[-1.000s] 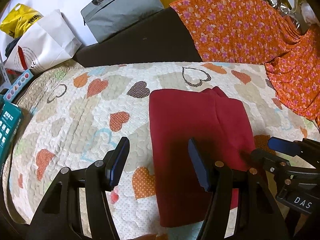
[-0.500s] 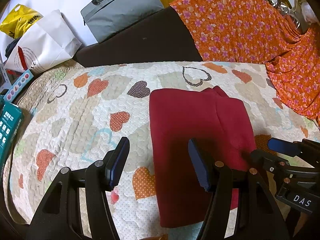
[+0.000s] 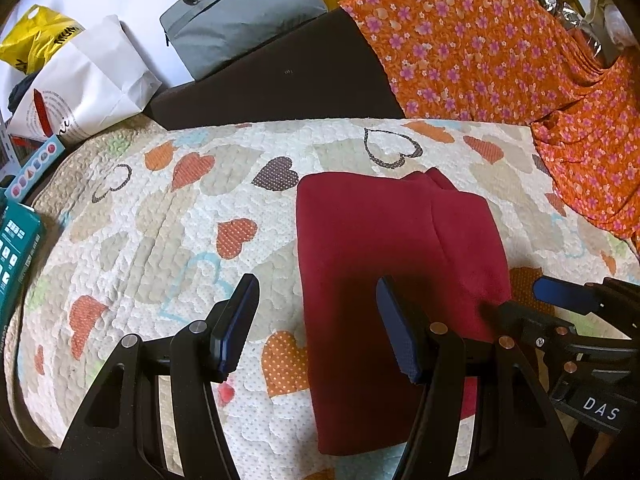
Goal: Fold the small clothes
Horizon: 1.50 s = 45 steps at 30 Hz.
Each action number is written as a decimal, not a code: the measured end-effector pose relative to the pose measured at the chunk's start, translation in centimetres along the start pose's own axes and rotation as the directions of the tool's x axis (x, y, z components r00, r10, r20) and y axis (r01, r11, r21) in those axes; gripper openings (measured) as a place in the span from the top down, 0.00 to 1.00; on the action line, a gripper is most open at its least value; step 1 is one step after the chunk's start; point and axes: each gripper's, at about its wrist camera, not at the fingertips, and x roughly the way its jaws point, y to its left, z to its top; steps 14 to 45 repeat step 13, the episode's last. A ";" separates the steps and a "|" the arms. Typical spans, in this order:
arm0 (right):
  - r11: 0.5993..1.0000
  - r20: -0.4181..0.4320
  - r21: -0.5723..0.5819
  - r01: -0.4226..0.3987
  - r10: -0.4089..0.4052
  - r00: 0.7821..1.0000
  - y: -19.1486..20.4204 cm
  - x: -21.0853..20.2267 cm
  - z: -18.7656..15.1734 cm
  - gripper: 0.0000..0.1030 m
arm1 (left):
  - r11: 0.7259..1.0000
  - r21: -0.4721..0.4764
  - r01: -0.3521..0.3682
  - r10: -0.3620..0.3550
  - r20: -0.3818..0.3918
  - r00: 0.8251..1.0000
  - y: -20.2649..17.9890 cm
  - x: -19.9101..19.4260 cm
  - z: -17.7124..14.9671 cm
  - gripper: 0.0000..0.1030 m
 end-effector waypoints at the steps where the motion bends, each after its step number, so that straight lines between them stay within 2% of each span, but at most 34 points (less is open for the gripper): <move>1: 1.000 0.002 0.001 0.000 0.000 1.000 0.0 0.0 0.0 0.53 | 1.000 0.001 0.000 0.000 -0.001 1.000 -0.1 0.0 0.0 0.41; 11: 1.000 -0.008 0.006 -0.010 0.010 1.000 0.2 0.3 -0.1 0.53 | 0.999 -0.016 0.028 -0.028 0.004 1.000 0.2 0.0 0.1 0.41; 45: 1.000 -0.010 0.005 -0.011 0.011 1.000 0.3 0.4 -0.1 0.53 | 1.000 -0.017 0.026 -0.026 -0.001 1.000 0.2 0.0 0.1 0.41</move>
